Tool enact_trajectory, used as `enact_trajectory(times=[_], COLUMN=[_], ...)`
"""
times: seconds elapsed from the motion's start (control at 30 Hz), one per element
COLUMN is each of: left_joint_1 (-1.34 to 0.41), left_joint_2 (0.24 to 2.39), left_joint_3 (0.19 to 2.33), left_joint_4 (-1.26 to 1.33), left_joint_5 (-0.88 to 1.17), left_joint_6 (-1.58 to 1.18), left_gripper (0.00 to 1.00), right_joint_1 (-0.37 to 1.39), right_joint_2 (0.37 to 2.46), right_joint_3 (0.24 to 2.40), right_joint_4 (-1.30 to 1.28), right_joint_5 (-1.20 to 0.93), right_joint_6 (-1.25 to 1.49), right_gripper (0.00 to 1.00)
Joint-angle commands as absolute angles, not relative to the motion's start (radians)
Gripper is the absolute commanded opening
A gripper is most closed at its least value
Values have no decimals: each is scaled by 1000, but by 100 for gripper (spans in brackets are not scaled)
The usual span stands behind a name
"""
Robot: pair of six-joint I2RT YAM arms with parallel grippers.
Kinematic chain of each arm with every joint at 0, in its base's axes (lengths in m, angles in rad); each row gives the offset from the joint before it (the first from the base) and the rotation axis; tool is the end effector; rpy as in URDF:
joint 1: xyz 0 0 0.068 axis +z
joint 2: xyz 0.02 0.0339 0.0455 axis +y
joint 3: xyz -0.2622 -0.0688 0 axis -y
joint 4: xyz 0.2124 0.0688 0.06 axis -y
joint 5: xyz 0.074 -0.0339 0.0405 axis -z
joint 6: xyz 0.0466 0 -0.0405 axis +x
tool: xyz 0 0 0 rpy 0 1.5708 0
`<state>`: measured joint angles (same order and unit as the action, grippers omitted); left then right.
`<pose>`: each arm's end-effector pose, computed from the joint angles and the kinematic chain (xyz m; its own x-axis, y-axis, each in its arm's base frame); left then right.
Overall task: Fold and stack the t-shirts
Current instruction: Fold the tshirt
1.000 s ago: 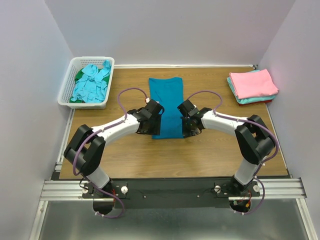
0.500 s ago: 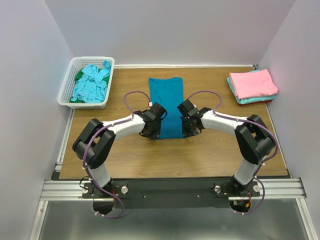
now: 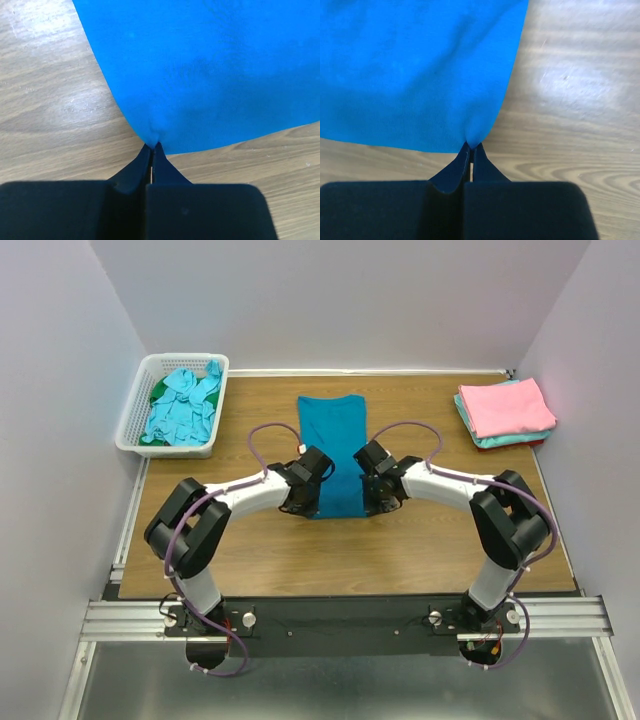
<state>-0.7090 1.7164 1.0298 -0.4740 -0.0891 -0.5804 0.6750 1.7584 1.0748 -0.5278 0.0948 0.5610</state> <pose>0.2368 -0.1976 0.1743 -0.9229 0.0721 -0.3782 0.1381 0.9789 -0.1504 0.2478 0.1927 0.1708 -0.9360 -0.0707 -0.3449 -0.1159 0.9869 0.1121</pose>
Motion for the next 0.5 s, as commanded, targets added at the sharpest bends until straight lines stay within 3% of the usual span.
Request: enact_trajectory(times=[0.0, 0.17, 0.47], left_joint_1=[-738, -866, -1379], left_joint_2=[1648, 1444, 1141], left_joint_3=[980, 908, 801], left_joint_4=[-554, -667, -848], left_joint_5=[-80, -98, 67], left_joint_6=[-580, -662, -1087], left_gripper=[0, 0, 0], right_joint_1=[707, 799, 1115], right_joint_2=[1715, 1545, 1214], right_joint_3=[1013, 925, 837], right_joint_4=[-612, -722, -983], right_joint_5=[74, 6, -146], right_joint_6=[517, 558, 801], right_gripper=[1, 1, 1])
